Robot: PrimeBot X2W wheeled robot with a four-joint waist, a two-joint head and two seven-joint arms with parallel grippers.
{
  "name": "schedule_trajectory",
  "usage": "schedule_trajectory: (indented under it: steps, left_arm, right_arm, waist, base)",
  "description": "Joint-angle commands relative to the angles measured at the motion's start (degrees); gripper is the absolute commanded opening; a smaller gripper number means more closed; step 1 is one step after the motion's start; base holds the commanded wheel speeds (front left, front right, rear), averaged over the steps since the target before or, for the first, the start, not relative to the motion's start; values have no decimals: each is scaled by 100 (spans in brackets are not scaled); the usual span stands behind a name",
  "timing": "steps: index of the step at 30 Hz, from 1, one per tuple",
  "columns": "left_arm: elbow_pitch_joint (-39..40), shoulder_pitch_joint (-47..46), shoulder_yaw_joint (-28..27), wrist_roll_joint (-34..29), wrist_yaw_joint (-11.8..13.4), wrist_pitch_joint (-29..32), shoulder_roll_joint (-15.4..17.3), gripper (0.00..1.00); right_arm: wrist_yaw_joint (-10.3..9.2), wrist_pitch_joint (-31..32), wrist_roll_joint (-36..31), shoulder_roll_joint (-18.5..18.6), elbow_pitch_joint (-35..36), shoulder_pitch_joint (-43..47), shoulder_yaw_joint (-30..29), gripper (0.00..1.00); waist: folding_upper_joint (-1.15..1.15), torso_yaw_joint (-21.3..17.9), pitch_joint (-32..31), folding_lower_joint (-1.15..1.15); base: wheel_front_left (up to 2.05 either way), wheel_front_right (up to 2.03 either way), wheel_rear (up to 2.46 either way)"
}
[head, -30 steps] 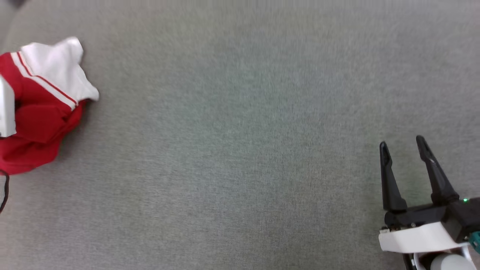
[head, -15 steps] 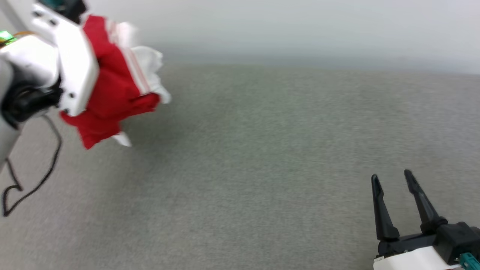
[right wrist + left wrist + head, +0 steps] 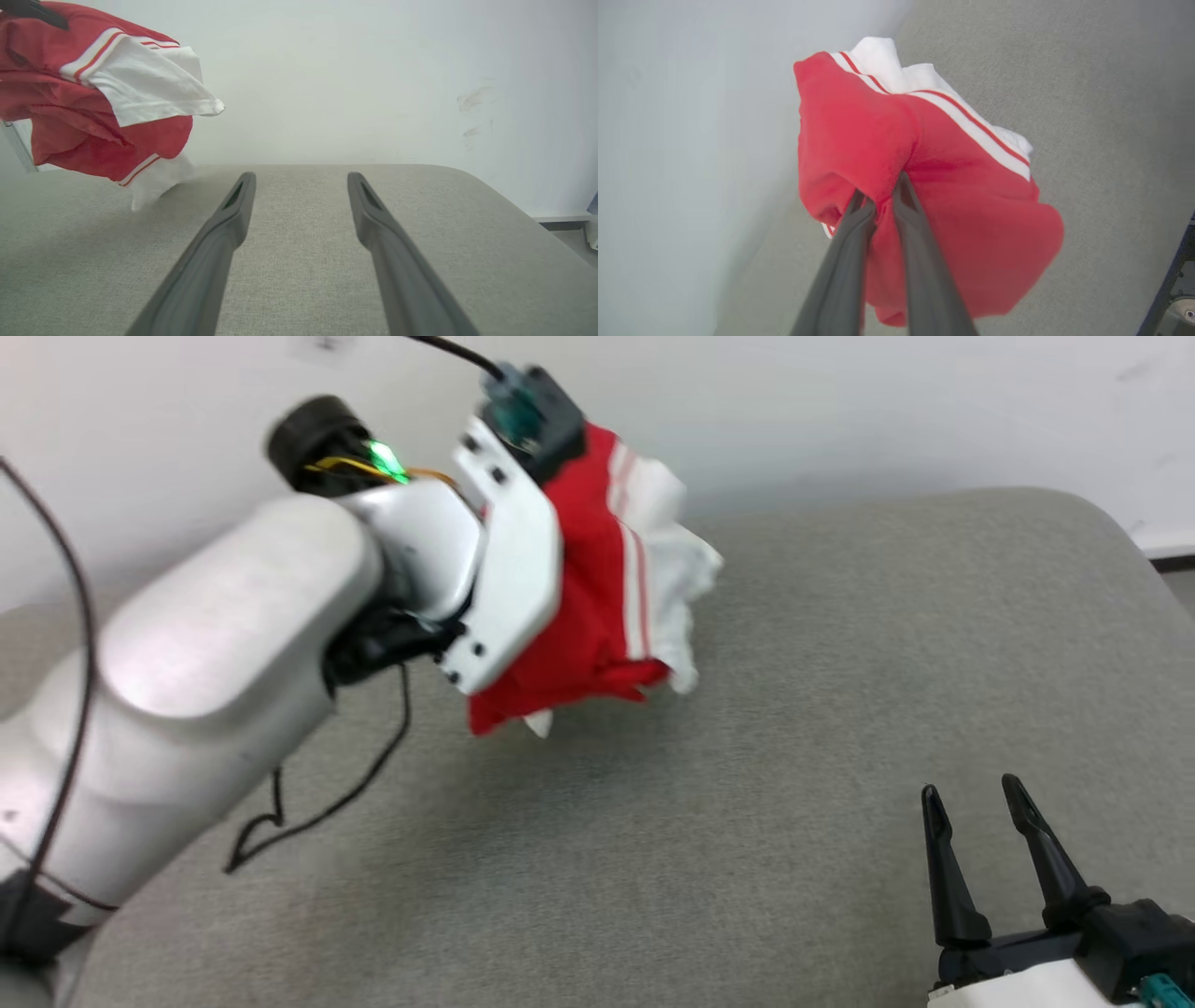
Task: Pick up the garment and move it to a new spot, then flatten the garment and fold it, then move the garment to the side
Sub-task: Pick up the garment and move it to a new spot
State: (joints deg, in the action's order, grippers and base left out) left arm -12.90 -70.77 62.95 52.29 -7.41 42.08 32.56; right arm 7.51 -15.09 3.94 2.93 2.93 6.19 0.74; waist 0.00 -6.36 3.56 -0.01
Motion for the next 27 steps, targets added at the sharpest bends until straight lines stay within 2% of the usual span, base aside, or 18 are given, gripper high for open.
schedule_trajectory:
  steps: [1,9,13,18,19,21,22,23,27]
  left_arm:
    - [-39,54,153,43,7,-96,-133,0]
    - [-307,429,954,212,7,-440,-811,0]
    - [-426,845,1037,108,6,-377,-1068,0]
    - [-389,1436,1041,-155,6,-105,-1229,0]
    - [-356,1812,1045,-245,6,-25,-1259,0]
    - [-338,1896,1046,-381,6,-160,-1279,0]
    - [-367,1888,1043,-433,6,-371,-1289,13]
    - [-414,1860,1044,-499,6,-625,-1303,100]
    - [-703,1680,1035,-679,6,-1896,-1357,100]
  right_arm:
    - [-4,-12,9,-9,1,-97,16,100]
    - [-4,-12,110,-10,1,-369,67,100]
    - [-4,-12,180,-10,2,-497,92,100]
    - [-4,-12,203,-10,-4,-559,92,100]
    - [-4,-12,205,-10,-23,-584,60,100]
    - [-4,-12,172,-10,-50,-563,46,100]
    - [-4,-12,151,-10,-63,-548,48,100]
    - [-4,-12,126,-10,-74,-530,53,100]
    - [-4,-12,58,-9,-126,-360,28,100]
  waist:
    - [0,-284,176,1]
    - [0,-782,725,1]
    - [0,-920,957,1]
    - [0,-958,1075,1]
    - [0,-933,1072,1]
    - [0,-884,1009,1]
    - [0,-855,961,1]
    - [0,-831,901,1]
    - [0,-703,560,1]
  base:
    - [0,0,0]
    - [0,0,0]
    - [0,0,0]
    - [0,0,0]
    - [0,0,0]
    - [0,0,0]
    - [0,0,0]
    - [0,0,0]
    - [0,0,0]
